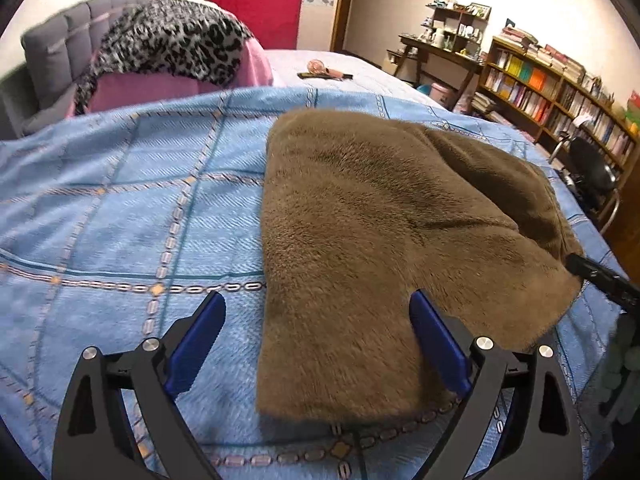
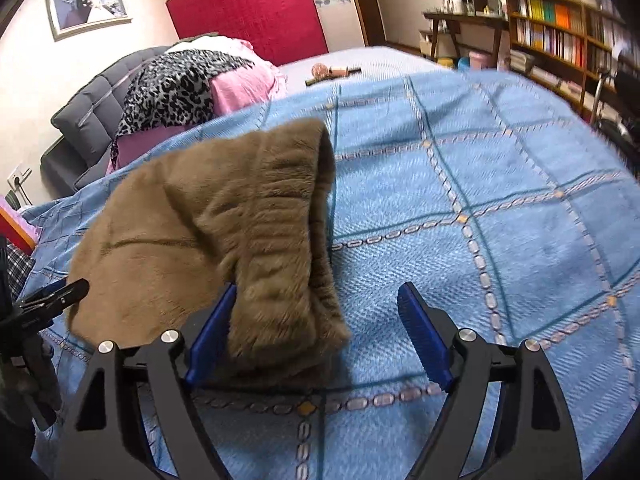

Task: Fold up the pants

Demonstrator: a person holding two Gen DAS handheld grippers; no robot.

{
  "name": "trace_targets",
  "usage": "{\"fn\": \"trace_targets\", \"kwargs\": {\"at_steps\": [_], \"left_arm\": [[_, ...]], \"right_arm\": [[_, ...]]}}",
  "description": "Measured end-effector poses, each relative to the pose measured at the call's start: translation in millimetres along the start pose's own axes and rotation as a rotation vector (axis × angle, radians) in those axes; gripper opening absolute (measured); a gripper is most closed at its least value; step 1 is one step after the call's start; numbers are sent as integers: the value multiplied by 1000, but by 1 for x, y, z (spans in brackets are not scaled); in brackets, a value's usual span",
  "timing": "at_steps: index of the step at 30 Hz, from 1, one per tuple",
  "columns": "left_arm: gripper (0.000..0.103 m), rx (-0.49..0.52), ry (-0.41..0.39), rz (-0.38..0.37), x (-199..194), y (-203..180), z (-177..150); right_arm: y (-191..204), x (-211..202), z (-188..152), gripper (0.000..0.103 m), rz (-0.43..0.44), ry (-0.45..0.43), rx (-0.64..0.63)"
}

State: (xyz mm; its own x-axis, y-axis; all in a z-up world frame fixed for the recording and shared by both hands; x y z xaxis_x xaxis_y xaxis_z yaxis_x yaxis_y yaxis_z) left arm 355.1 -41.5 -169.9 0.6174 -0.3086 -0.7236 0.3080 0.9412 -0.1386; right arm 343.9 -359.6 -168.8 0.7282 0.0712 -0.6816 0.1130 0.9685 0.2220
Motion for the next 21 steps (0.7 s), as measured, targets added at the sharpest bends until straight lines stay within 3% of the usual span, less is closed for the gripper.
{"fn": "trace_targets", "kwargs": {"at_steps": [8, 14, 21], "left_arm": [[93, -29, -42, 8, -53, -26, -8], [98, -14, -55, 95, -87, -42, -16], [98, 33, -89, 118, -118, -67, -28]], "right_arm": [[25, -61, -12, 88, 19, -54, -9], [55, -101, -22, 91, 33, -96, -58], [81, -136, -32, 96, 50, -151, -106]]}}
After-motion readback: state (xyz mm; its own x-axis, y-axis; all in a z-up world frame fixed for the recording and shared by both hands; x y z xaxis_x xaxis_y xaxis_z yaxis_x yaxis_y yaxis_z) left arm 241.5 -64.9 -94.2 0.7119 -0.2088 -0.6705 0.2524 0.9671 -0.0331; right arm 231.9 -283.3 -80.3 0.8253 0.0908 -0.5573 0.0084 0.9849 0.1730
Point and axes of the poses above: each gripper's, at about its wrist camera, not at the fingertips, and x roughly the way its jaws point, y to its left, z to its top, the point moved 5 cm from there along x, roughly the way its jaws point, and after that the axes turned 4 degrees about -z, right-handed, at the moved point
